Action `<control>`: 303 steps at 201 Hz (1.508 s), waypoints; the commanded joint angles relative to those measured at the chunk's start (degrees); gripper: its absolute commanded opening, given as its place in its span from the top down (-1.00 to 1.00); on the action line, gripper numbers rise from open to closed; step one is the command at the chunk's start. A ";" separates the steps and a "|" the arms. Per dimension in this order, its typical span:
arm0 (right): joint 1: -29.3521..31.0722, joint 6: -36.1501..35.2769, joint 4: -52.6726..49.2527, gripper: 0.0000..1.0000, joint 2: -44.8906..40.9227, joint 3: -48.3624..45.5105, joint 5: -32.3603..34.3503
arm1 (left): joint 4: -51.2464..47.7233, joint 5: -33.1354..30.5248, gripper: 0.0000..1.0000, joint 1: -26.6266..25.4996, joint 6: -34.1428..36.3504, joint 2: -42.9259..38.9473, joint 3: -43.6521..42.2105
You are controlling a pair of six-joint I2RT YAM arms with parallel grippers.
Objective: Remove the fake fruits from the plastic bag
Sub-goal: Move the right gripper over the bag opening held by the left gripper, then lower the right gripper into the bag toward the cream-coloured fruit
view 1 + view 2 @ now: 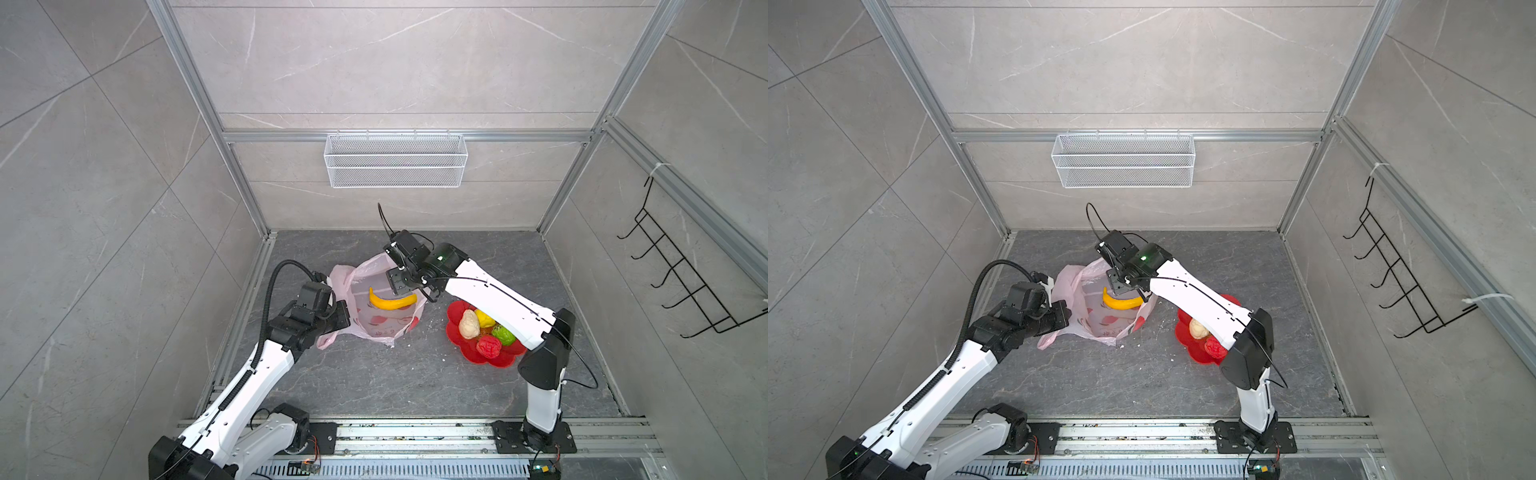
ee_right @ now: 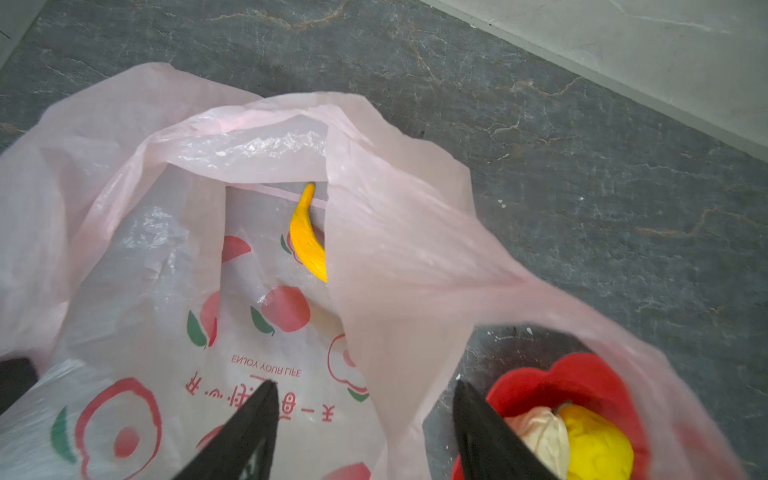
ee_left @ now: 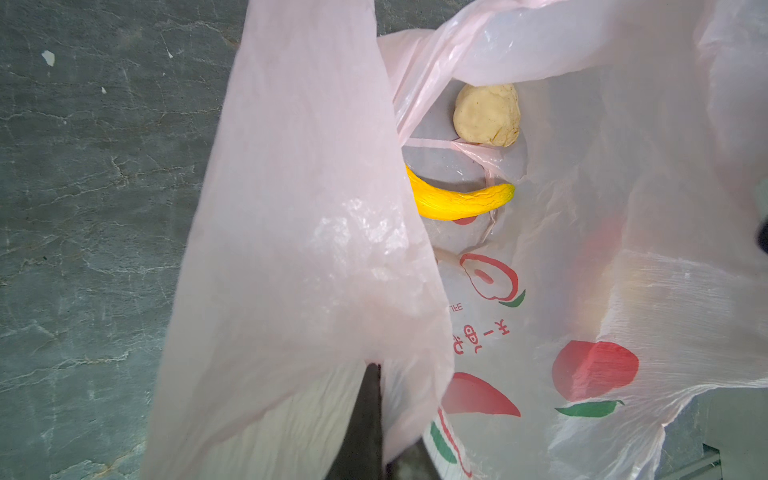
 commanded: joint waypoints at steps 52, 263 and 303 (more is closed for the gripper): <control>-1.82 -2.46 5.81 -0.38 9.23 3.57 13.42 | 2.20 0.74 1.00 -0.20 1.76 -0.30 1.43; 1.14 -23.48 37.54 0.79 -11.98 -20.00 -6.37 | 13.56 1.79 1.00 1.64 1.38 14.70 5.13; 1.25 -18.05 39.06 0.76 -15.26 -29.73 -3.34 | 8.01 3.21 1.00 1.65 1.74 12.63 2.58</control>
